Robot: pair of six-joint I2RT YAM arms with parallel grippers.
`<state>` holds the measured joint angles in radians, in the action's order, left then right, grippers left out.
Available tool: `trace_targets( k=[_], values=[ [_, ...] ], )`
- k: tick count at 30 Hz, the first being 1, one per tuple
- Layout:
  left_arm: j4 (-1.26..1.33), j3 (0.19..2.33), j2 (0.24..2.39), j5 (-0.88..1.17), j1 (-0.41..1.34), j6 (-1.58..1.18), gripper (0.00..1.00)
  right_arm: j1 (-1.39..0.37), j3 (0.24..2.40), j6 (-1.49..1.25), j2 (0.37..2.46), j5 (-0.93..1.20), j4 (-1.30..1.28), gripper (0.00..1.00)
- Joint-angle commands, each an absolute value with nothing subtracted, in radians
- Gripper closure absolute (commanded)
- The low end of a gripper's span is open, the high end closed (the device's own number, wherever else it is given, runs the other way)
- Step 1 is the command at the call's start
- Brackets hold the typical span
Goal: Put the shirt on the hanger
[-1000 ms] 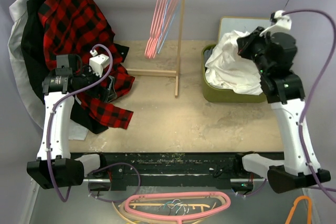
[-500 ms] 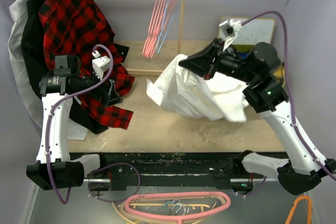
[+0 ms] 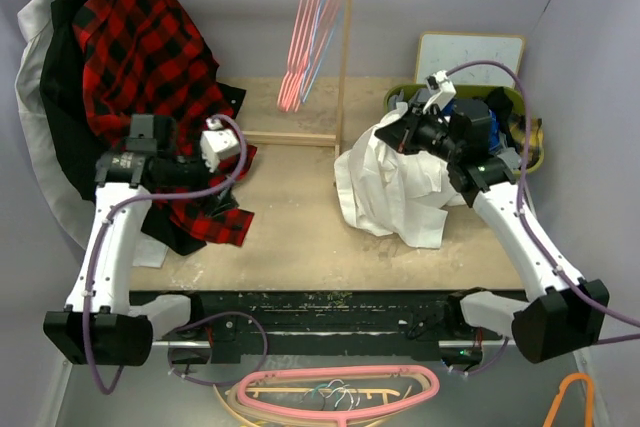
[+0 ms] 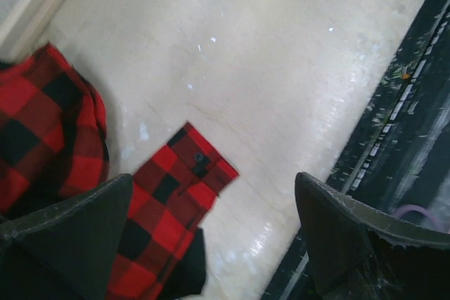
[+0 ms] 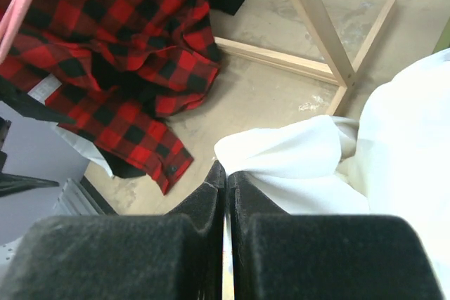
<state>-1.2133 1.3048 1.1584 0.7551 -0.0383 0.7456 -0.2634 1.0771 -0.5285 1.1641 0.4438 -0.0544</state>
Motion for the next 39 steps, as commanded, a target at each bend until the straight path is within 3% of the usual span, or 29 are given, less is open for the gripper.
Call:
trace_targets(
  k=[1, 4, 7, 12, 15, 19, 39],
  values=[
    [-0.874, 1.197, 1.104, 0.538, 0.203, 0.716, 0.01, -0.272, 1.107, -0.541, 1.197, 0.503, 0.058, 1.0],
    [-0.653, 1.137, 1.16, 0.568, 0.246, 0.696, 0.01, -0.272, 1.109, -0.524, 1.196, 0.52, 0.038, 1.0],
    [-0.553, 1.12, 1.236, 0.783, 0.265, 0.812, 0.01, -0.272, 1.086, -0.506, 1.164, 0.568, 0.031, 1.0],
    [-0.801, 1.155, 1.422, 1.135, 0.281, 1.642, 0.01, -0.272, 1.052, -0.5, 1.073, 0.619, -0.006, 1.0],
    [-0.837, 1.154, 1.501, 1.209, 0.283, 1.892, 0.01, -0.269, 1.062, -0.454, 1.011, 0.576, -0.103, 1.0],
    [-0.72, 1.179, 1.575, 1.229, 0.328, 1.871, 0.01, -0.265, 1.054, -0.432, 0.967, 0.588, -0.171, 1.0],
    [-0.139, 1.193, 1.741, 0.884, 0.513, 1.472, 0.01, -0.265, 1.019, -0.482, 0.869, 0.706, -0.164, 1.0]
  ],
)
